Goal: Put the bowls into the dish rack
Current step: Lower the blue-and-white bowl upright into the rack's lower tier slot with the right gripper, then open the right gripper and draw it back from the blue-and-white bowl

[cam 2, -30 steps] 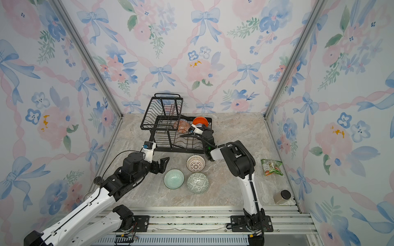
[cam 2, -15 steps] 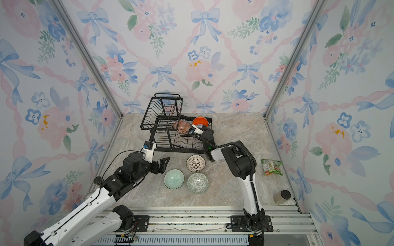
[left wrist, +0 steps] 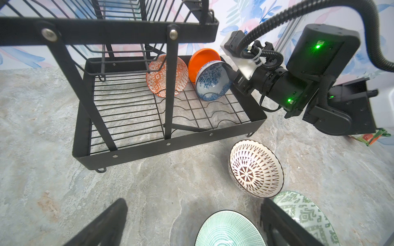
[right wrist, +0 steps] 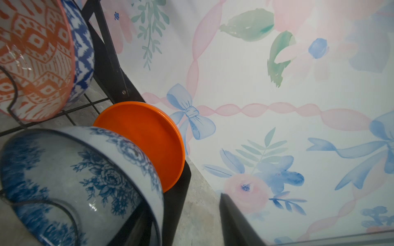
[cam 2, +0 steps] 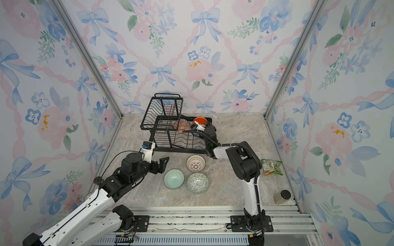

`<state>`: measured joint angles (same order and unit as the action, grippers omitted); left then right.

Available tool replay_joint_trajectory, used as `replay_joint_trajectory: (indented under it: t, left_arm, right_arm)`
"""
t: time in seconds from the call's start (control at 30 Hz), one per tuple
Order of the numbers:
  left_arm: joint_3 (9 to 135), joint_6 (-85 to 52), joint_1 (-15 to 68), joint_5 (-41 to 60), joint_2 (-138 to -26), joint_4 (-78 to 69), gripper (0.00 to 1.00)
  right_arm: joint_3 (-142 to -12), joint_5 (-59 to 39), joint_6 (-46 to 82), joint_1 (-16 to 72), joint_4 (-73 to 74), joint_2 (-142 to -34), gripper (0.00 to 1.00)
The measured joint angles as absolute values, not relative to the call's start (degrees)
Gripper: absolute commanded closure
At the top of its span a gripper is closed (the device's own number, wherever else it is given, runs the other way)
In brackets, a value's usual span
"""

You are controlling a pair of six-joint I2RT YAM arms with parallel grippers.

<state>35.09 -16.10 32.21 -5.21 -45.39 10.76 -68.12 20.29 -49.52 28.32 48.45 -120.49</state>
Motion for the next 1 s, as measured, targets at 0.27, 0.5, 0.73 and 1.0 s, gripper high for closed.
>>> replay_joint_trajectory:
  t: [0.27,0.5,0.73,1.0]
  left_arm:
    - [35.1,-16.1,31.8,-5.1,-46.5,10.8,0.02]
    - [35.1,-16.1,31.5,-5.5,-46.4,10.8,0.02]
    - [35.1,-17.2,31.5,-5.7,-45.8,10.9,0.02]
    - [35.1,-17.2,31.5,-6.6,-45.4,12.1,0.02]
  right_arm:
    - [-68.1,18.3,-46.7,28.1,44.5,-118.2,0.0]
    - [-67.9,16.8,-44.0,28.1,42.7,-116.9,0.03]
    - [-65.7,14.1,-38.7,27.9,35.5,-109.1,0.03]
    - [-62.0,12.0,-31.4,27.8,24.1,-96.3,0.03]
